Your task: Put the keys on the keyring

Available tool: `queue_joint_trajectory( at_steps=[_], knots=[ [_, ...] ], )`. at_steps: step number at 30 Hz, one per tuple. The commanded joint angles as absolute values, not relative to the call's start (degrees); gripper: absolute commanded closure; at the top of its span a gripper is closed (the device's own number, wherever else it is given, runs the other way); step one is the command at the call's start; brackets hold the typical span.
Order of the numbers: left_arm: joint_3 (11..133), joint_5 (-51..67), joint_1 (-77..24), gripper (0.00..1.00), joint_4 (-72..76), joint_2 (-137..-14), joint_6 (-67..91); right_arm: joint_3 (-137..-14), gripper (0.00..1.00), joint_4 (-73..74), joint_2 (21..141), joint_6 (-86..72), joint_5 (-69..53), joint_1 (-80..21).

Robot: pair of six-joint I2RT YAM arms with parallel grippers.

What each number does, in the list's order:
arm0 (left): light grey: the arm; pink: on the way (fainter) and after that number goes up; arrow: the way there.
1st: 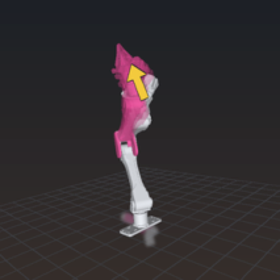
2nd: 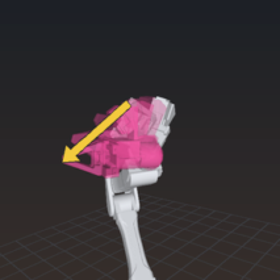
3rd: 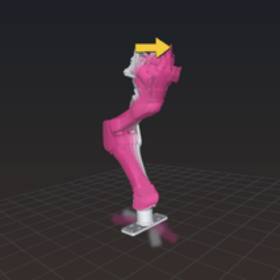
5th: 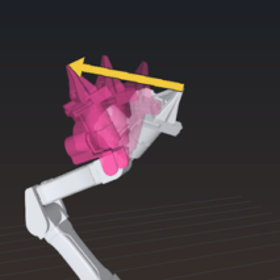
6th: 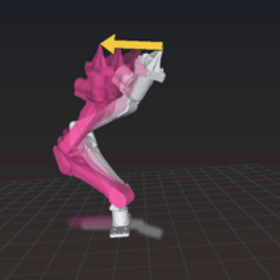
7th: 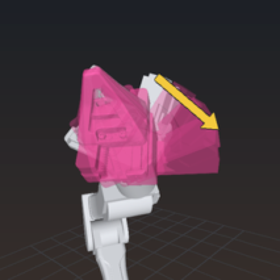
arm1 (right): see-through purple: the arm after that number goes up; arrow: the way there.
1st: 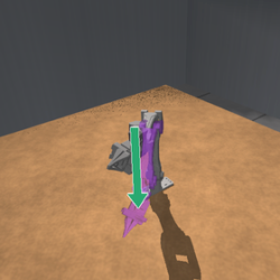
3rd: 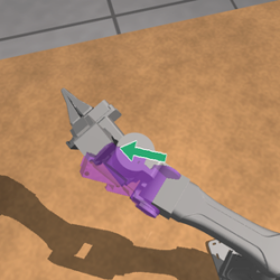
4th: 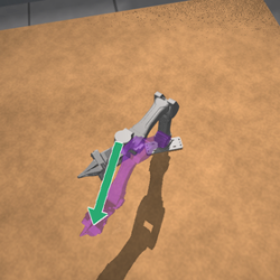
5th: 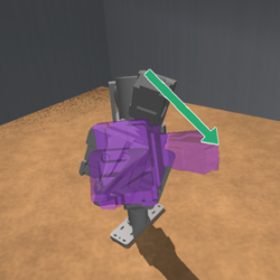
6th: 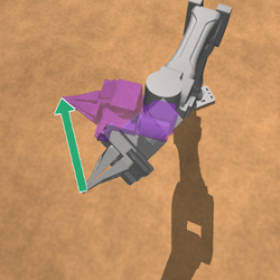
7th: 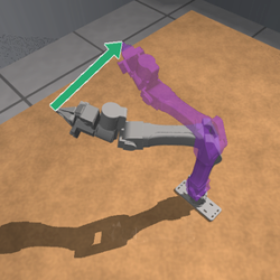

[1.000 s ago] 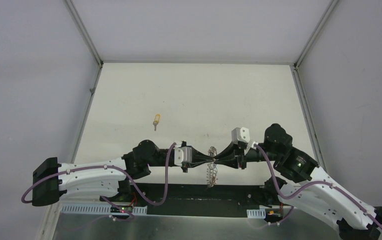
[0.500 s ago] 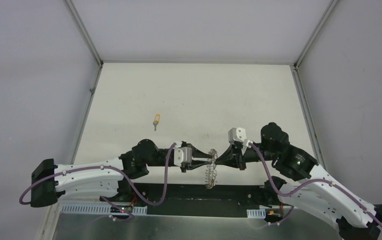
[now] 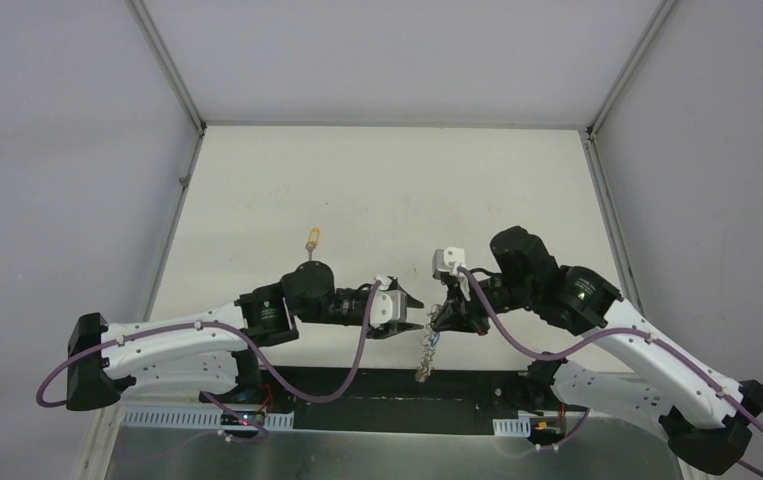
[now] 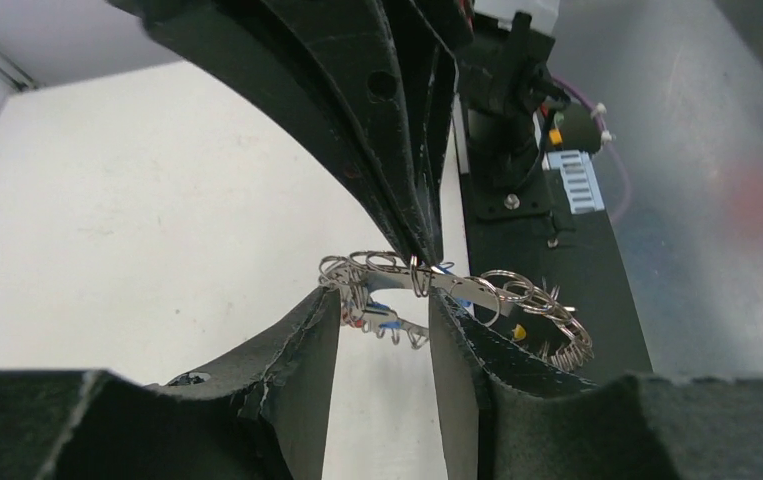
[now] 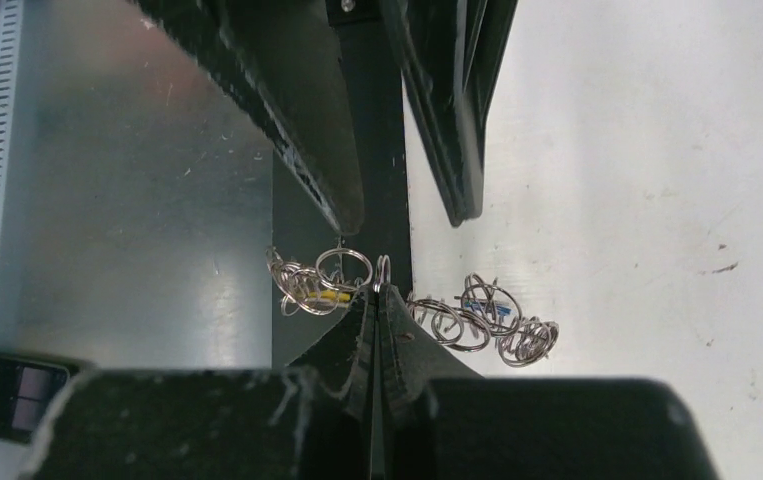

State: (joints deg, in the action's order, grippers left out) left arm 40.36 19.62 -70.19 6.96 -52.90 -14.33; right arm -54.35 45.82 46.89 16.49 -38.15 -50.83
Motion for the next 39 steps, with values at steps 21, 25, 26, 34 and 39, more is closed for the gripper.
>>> queue_joint_trajectory(
  at_steps=[21, 25, 26, 34, 39],
  knots=[
    [47.5, 28.3, -70.7, 0.81, 4.3, -64.5, -13.9, -57.9, 1.0, 48.2, 50.0, 16.1, -37.5, -51.0],
    [47.7, 28.8, -70.7, 0.96, 4.5, -64.9, -13.7, -57.9, 1.0, 48.1, 49.9, 16.1, -37.3, -50.9],
    [47.7, 28.8, -70.7, 1.0, 4.6, -65.0, -13.6, -57.8, 1.0, 48.0, 49.9, 16.1, -37.3, -51.0],
    [45.9, 26.9, -70.7, 1.0, 7.6, -63.7, -11.5, -57.7, 0.9, 47.5, 49.7, 15.8, -34.3, -50.9],
    [42.7, 23.4, -70.6, 1.0, 12.9, -61.9, -9.0, -56.4, 0.5, 45.0, 47.0, 14.2, -28.7, -50.9]
  ],
)
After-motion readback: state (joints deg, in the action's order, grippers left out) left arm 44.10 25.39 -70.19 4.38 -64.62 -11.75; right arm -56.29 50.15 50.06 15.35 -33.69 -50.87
